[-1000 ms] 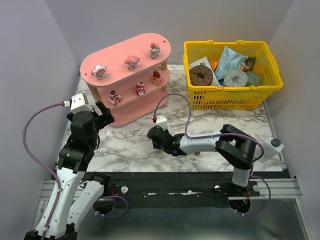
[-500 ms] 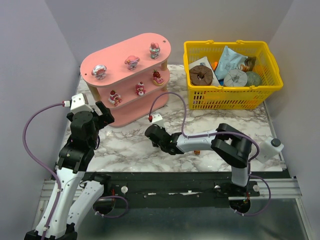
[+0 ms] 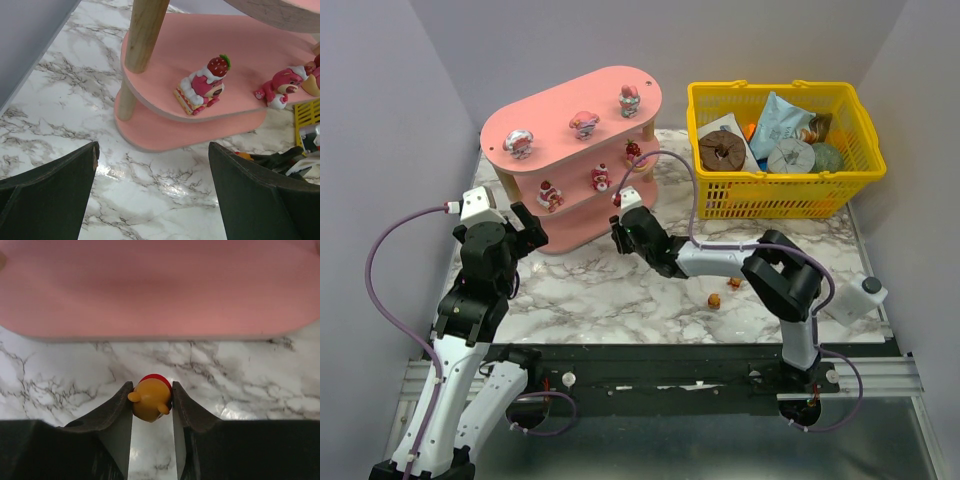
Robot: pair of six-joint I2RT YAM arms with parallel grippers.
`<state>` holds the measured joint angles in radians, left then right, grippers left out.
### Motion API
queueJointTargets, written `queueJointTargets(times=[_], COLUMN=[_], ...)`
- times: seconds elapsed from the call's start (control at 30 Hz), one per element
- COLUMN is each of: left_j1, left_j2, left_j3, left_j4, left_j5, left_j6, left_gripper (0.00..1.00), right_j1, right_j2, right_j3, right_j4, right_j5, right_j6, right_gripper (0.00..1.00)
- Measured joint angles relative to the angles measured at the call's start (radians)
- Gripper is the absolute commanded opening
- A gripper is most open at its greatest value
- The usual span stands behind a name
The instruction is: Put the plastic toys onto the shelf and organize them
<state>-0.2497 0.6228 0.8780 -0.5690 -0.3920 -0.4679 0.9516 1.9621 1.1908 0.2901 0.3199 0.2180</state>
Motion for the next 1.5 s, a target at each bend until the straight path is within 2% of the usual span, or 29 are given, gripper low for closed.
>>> queueJointTargets(times=[0.27, 0.87, 1.27, 1.5], left_j1=[0.002, 0.008, 0.013, 0.013], left_j2=[0.003, 0.011, 0.011, 0.013], left_j3=[0.0, 0.0, 0.0, 0.0], left_j4=[0.0, 0.0, 0.0, 0.0], left_j5=[0.0, 0.0, 0.0, 0.0], left_j6=[0.0, 0.0, 0.0, 0.0], left_gripper=[0.99, 0.99, 0.99, 0.99], right_j1=[-0.047, -0.057, -0.057, -0.057], right_j2=[0.082, 0.176, 0.189, 0.188], right_j3=[0.118, 0.196, 0.199, 0.137], right_j4=[0.032, 0.034, 0.07, 0.169], right_j5=[-0.1, -0.116, -0.1, -0.074], right_j6=[-0.051, -0.047, -0.022, -0.01], right_gripper=[0.21, 0.25, 0.3, 0.31])
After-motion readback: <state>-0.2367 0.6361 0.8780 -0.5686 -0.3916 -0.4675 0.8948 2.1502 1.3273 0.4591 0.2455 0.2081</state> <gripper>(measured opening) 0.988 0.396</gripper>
